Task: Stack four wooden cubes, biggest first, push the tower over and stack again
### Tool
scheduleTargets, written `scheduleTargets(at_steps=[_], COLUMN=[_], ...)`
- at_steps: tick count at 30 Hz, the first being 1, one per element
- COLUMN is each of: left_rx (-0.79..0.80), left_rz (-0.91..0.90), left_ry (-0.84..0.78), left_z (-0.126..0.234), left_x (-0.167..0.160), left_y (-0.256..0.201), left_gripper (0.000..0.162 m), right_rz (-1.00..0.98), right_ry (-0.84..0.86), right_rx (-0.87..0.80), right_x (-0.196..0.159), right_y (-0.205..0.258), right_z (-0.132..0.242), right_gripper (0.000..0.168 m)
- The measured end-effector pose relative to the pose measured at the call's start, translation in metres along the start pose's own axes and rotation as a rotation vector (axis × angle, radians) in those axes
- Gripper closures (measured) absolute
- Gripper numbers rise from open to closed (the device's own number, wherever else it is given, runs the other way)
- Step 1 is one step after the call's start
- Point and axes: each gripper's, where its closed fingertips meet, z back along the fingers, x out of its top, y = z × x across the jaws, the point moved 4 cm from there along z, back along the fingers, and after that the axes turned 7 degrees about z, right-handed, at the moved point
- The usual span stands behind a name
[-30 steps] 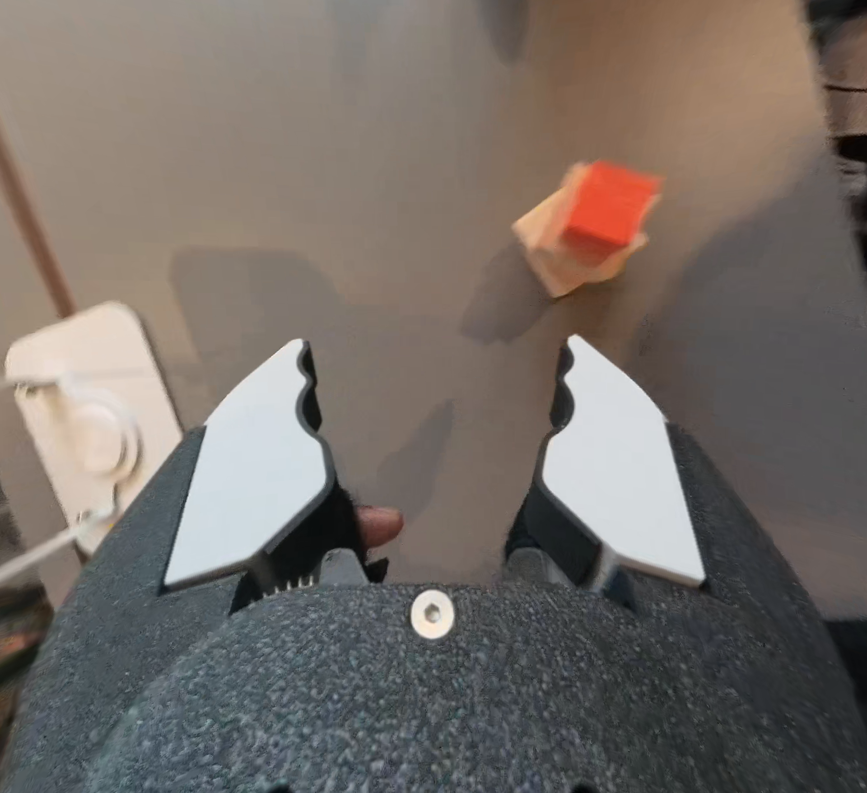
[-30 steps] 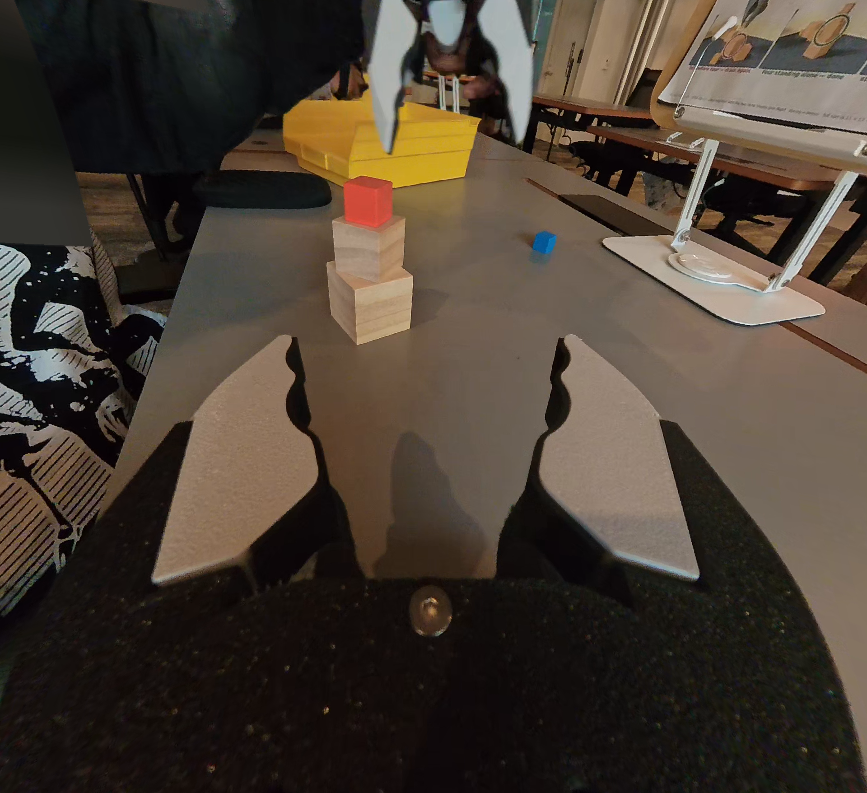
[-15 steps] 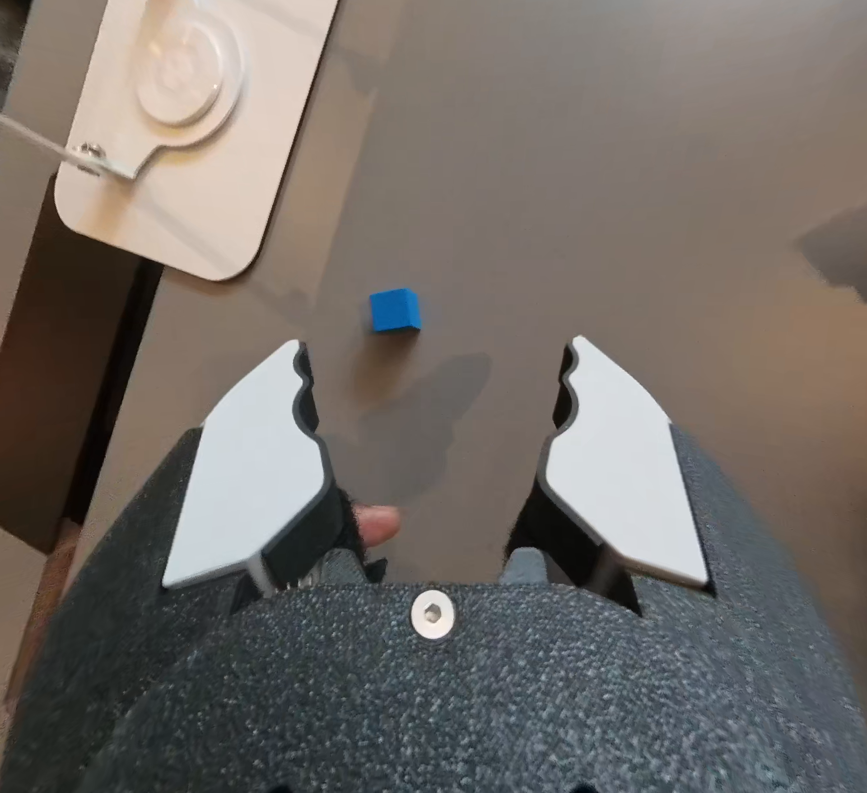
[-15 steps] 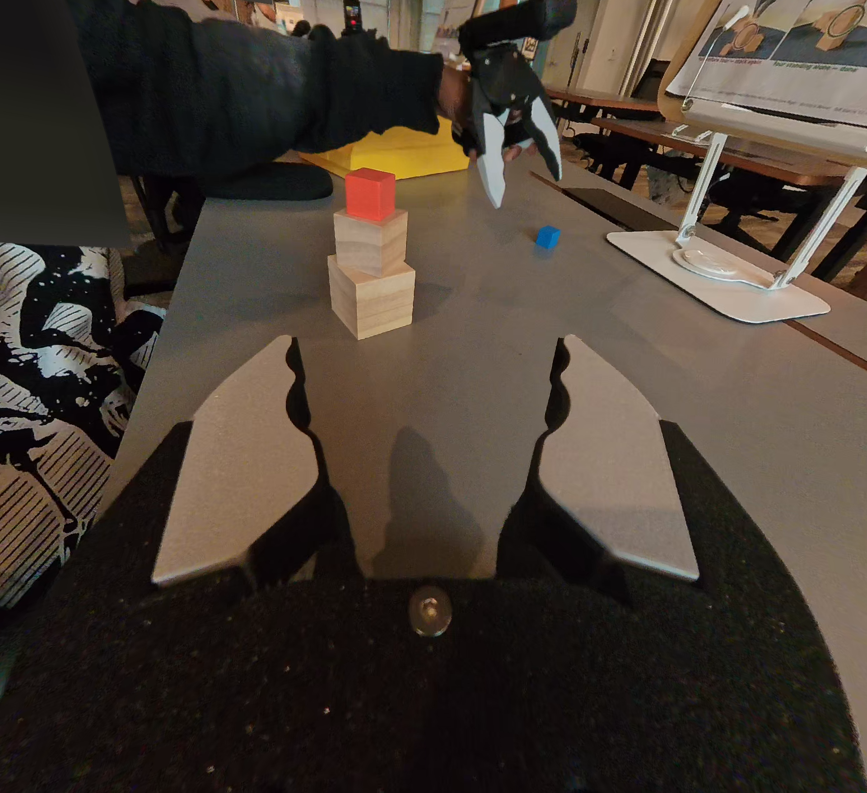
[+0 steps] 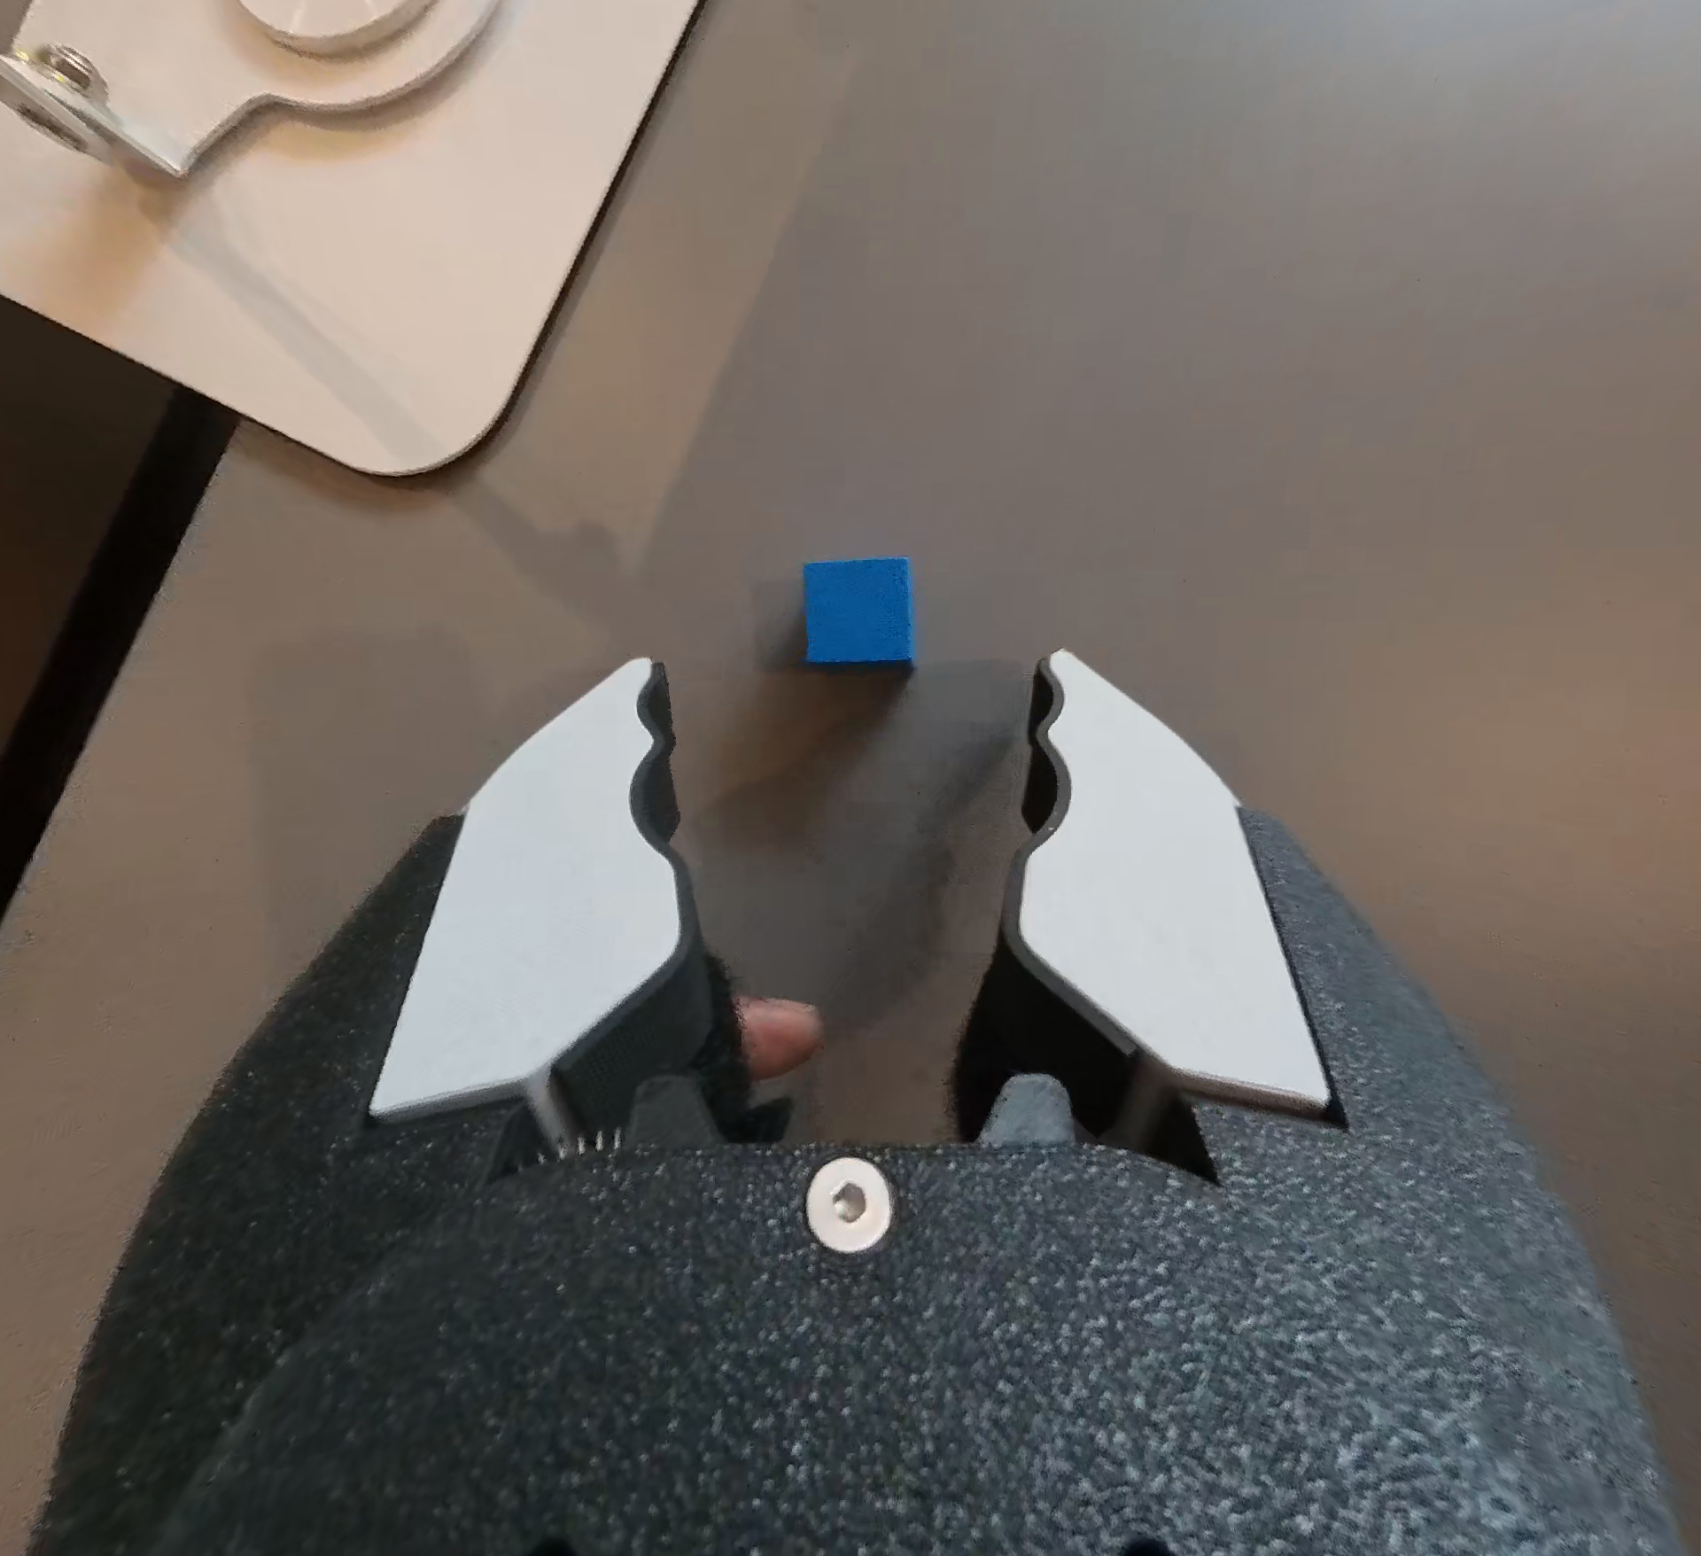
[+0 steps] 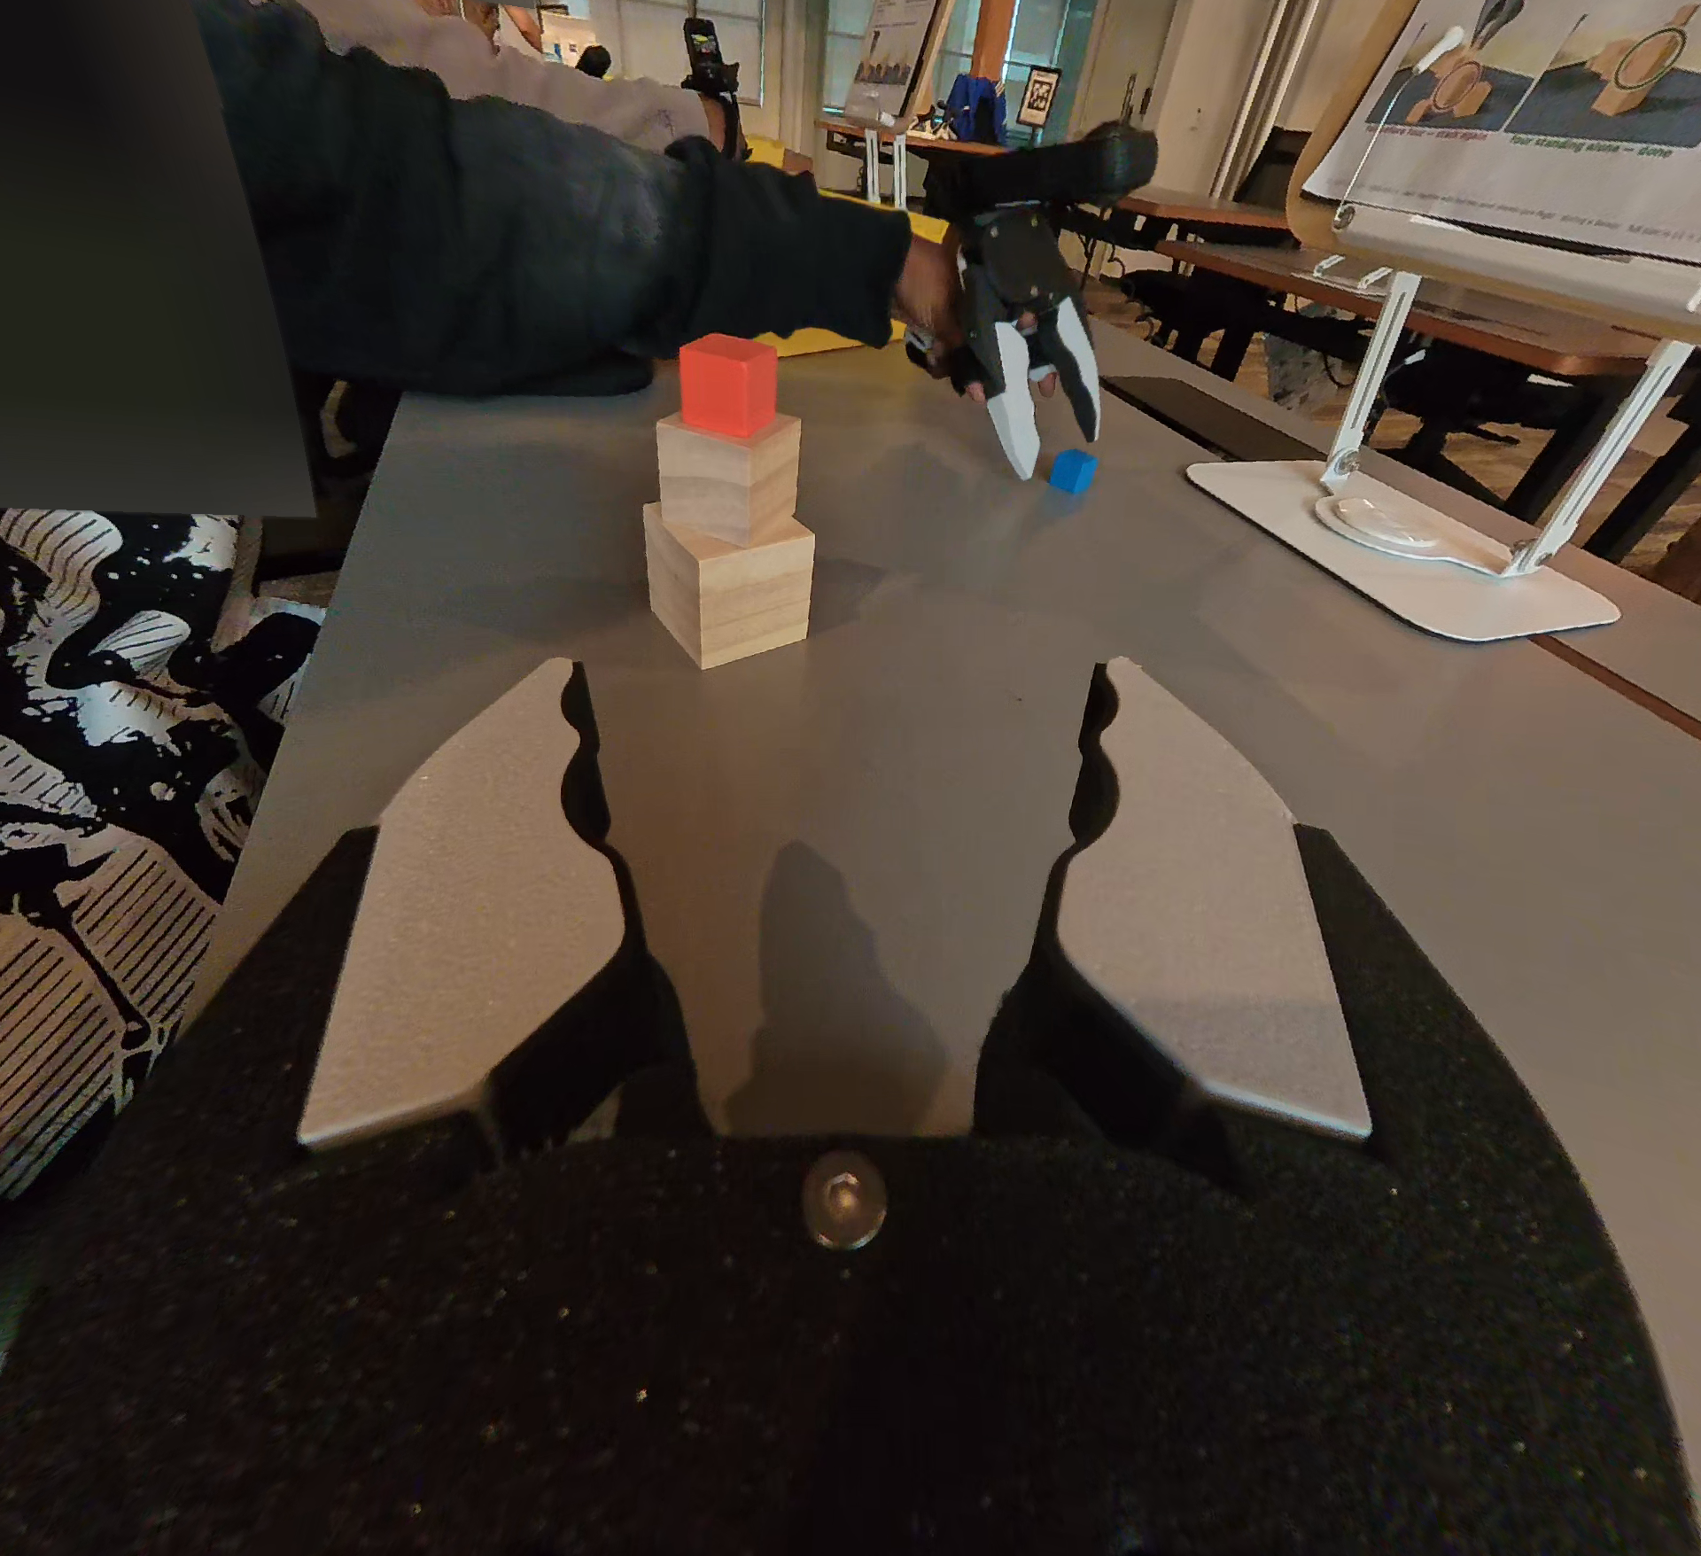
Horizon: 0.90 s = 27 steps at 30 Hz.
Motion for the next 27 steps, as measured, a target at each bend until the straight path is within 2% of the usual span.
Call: scheduleTargets(at_steps=[8, 14, 20, 27], left_rx=[-0.032, -0.04, -0.073, -0.148], left_rz=[0.016, 0.011, -0.016, -0.14], left_ry=[-0.012, -0.014, -0.023, -0.083], left_z=[-0.01, -0.01, 0.007, 0.054], left_x=[0.001, 0.001, 0.008, 0.036], left_y=[-0.002, -0.002, -0.013, -0.05], left_gripper=[0.107, 0.14, 0.141, 0.141], right_rz=[0.001, -0.003, -0.004, -0.005], right_ry=[0.002, 0.001, 0.0, 0.001], right_rx=[0.002, 0.003, 0.003, 0.002], right_x=[0.0, 0.0, 0.0, 0.0], right_y=[0.0, 0.0, 0.0, 0.0], right_z=[0.0, 0.0, 0.0, 0.0], right_gripper=[0.068, 0.068, 0.068, 0.068])
